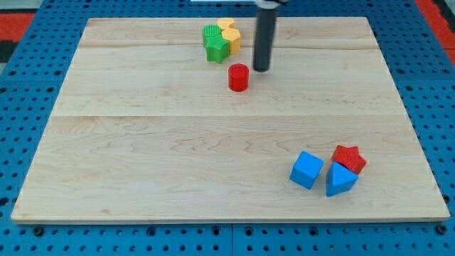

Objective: Slide the red circle towards bottom center

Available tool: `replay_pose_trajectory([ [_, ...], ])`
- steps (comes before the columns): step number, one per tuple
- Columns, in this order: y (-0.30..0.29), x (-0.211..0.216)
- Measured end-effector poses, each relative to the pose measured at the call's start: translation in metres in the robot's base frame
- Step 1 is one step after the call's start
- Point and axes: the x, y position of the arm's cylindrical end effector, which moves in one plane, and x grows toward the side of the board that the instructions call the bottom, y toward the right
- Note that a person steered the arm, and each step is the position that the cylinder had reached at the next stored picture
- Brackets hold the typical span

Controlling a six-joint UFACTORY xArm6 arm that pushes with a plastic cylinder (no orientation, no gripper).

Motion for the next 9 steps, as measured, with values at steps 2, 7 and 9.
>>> replay_pose_trajectory([
  [2, -0.064, 0.020],
  [7, -0.081, 0.133],
  [9, -0.076, 0.142],
])
